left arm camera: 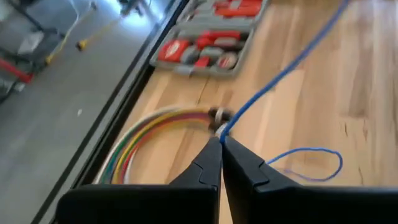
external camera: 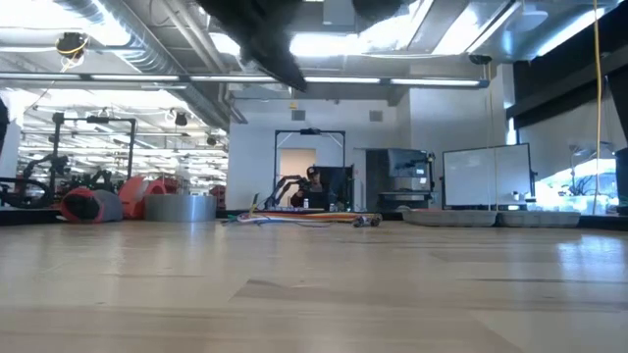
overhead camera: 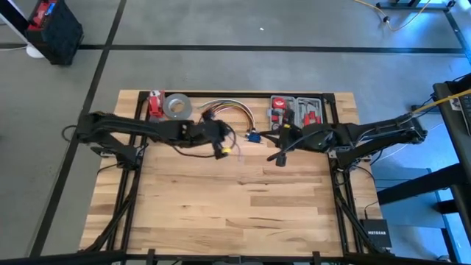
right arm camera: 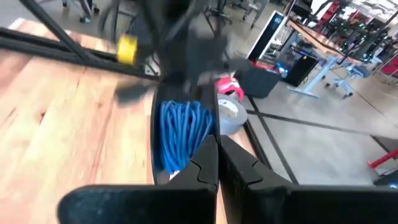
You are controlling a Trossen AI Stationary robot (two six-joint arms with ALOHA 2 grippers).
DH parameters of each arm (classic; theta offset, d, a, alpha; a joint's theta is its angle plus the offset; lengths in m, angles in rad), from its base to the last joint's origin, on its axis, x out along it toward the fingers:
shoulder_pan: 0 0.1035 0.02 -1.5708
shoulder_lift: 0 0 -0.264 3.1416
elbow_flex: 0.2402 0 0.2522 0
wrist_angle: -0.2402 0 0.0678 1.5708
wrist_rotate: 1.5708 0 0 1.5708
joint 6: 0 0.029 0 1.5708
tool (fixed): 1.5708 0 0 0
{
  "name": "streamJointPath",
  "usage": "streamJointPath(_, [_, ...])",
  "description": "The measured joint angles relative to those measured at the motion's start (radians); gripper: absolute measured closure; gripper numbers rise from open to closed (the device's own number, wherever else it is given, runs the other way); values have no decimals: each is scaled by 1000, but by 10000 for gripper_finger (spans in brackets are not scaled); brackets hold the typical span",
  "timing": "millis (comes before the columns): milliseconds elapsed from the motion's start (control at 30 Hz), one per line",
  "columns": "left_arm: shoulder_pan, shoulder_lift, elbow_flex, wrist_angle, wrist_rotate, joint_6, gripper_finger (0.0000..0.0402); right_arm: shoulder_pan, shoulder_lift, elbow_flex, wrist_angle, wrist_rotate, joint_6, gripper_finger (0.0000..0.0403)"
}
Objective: Coil cords
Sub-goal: Coil the blue wire on the black spool
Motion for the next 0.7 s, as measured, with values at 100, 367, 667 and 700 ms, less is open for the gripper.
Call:
streamJointPath(100, [1, -86, 0, -95, -13, -39, 401, -2, 24, -22, 5, 12, 0, 401])
streamJointPath(367, [-35, -199, 0, -72, -6, -126, 401, -70, 120, -69, 75, 56, -4, 401])
streamJointPath(667, [-97, -168, 0, 83, -4, -147, 401, -128, 238, -72, 200, 20, -18, 401])
streamJointPath(700, [-94, -167, -1, 73, -5, -147, 401, -127, 246, -72, 204, 11, -25, 401])
